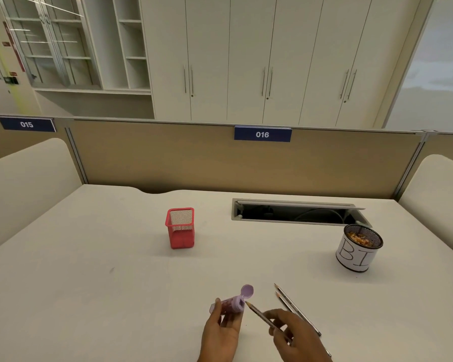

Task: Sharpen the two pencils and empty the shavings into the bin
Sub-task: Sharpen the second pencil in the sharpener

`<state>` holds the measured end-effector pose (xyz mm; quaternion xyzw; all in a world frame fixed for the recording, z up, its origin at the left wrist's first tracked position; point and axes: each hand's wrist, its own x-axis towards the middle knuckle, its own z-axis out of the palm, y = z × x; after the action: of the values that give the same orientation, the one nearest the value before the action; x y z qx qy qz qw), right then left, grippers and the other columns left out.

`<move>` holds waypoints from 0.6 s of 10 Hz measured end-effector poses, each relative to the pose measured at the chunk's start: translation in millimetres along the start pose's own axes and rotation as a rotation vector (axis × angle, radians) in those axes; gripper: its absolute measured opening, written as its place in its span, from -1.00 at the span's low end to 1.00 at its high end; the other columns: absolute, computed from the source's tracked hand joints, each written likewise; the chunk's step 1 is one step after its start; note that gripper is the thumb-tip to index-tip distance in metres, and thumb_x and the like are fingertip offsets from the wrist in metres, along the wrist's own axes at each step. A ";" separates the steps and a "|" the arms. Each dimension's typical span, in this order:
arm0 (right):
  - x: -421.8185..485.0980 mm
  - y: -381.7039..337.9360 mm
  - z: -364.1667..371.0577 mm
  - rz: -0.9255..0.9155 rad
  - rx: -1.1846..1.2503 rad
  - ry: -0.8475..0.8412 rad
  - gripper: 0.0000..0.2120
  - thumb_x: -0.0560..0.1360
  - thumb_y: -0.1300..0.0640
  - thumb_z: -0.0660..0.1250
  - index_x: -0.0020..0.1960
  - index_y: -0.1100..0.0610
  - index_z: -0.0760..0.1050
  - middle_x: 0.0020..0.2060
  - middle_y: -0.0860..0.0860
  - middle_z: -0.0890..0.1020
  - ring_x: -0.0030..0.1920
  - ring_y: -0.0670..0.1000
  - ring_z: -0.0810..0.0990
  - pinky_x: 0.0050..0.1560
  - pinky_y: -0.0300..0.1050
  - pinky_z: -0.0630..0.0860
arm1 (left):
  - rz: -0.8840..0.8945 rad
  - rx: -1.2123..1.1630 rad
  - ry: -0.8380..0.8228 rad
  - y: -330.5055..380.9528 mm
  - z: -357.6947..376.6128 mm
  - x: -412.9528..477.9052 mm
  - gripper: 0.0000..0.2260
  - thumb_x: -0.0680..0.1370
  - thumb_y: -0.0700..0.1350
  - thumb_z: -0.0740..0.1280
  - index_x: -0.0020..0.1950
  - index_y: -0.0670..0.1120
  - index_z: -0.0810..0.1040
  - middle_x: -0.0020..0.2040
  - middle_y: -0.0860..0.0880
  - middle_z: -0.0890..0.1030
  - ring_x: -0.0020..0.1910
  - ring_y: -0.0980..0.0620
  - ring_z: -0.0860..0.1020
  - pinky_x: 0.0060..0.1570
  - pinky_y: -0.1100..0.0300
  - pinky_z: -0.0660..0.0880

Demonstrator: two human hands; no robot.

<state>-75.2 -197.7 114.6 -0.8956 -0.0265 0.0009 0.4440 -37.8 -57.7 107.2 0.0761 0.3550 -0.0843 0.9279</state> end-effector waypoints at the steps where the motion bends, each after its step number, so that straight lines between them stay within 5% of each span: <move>1: 2.5 6.2 1.9 -0.054 -0.026 0.068 -0.35 0.27 0.11 0.11 -0.24 -0.76 0.11 -0.22 -0.54 0.49 -0.17 -0.45 0.49 -0.21 -0.52 0.41 | 0.008 0.034 -0.037 -0.9 -2.6 0.9 -0.82 0.60 -0.22 0.16 -0.19 -0.24 0.36 -0.15 -0.24 0.42 -0.21 -0.28 0.58 -0.47 -0.03 0.58; 2: 6.4 16.1 8.1 -0.110 -0.104 0.083 -0.40 0.24 0.08 0.11 -0.31 -0.73 0.16 -0.39 -0.36 0.50 -0.26 -0.51 0.44 -0.23 -0.58 0.36 | 0.043 0.060 -0.058 -1.1 -4.9 2.3 -0.84 0.59 -0.20 0.19 -0.17 -0.24 0.37 -0.13 -0.27 0.44 -0.52 -0.22 0.60 -0.65 -0.01 0.51; 3: 11.8 21.9 9.6 -0.237 -0.258 0.105 -0.44 0.06 0.18 0.30 -0.01 -0.26 0.41 -0.21 -0.23 0.39 -0.36 -0.33 0.46 -0.45 -0.64 0.20 | 0.053 0.143 -0.062 0.4 -5.9 1.7 -0.84 0.57 -0.20 0.21 -0.19 -0.21 0.37 -0.12 -0.27 0.45 -0.23 -0.22 0.52 -0.61 -0.02 0.53; 5: 19.7 24.0 7.5 -0.359 -0.554 0.225 -0.45 -0.08 0.13 0.34 -0.11 -0.16 0.35 -0.26 -0.15 0.30 -0.56 -0.25 0.42 -0.58 -0.46 0.08 | 0.083 0.397 -0.044 3.2 -9.8 1.2 -0.80 0.50 -0.15 0.30 -0.20 -0.25 0.35 -0.18 -0.22 0.45 -0.21 -0.19 0.49 -0.57 0.02 0.56; 6: 21.8 22.3 8.3 -0.435 -0.579 0.276 -0.46 -0.11 0.12 0.35 -0.16 -0.14 0.31 -0.25 -0.16 0.33 -0.39 -0.17 0.44 -0.61 -0.41 0.26 | 0.133 0.520 -0.011 3.2 -9.9 5.3 -0.83 0.52 -0.13 0.30 -0.16 -0.22 0.40 -0.19 -0.21 0.47 -0.22 -0.16 0.50 -0.51 0.10 0.57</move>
<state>-52.5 -203.5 92.3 -0.9491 -0.1552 -0.2211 0.1618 -39.6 -53.1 96.6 0.3346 0.3107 -0.1117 0.8826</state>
